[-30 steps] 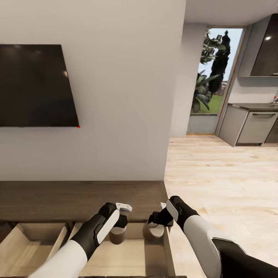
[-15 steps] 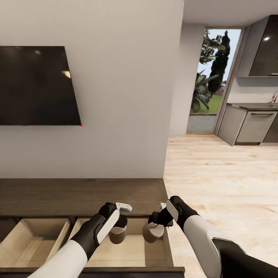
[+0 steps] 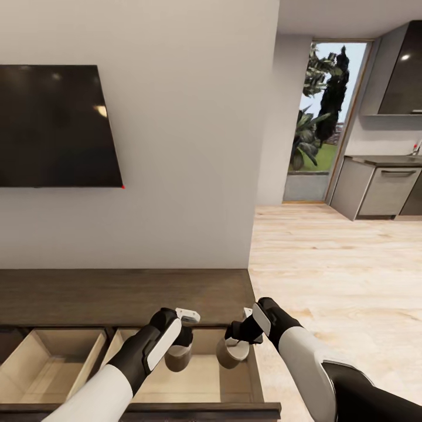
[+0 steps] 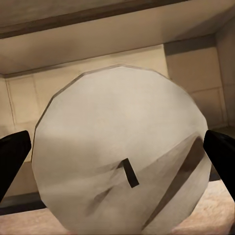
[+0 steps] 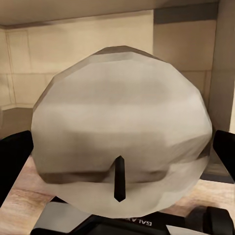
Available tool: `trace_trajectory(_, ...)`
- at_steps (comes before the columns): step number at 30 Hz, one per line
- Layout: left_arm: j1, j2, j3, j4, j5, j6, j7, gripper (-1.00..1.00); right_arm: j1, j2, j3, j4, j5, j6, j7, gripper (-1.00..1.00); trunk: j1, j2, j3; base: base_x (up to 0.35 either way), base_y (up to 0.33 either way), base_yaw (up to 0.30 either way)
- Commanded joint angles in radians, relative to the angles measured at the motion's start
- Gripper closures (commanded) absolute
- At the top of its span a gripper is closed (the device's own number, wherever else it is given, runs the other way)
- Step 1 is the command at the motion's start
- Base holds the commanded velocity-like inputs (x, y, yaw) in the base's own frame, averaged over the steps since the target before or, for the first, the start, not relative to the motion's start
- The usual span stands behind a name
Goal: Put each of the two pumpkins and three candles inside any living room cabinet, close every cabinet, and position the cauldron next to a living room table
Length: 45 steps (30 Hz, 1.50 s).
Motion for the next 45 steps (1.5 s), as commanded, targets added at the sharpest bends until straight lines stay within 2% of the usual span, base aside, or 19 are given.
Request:
trace_trajectory(1,-0.001,0.000,-0.002,-0.001,0.010,0.002,0.010,1.00,0.000,0.000,-0.004,-0.002,0.001,0.005,0.003,1.00,0.004,-0.008,-0.004,0.000,0.000,0.000)
trace_trajectory(45,-0.001,0.000,-0.002,0.000,0.009,0.000,0.009,1.00,-0.001,0.000,-0.004,-0.002,0.001,0.005,0.003,1.00,0.173,-0.316,-0.142,0.000,0.000,0.000)
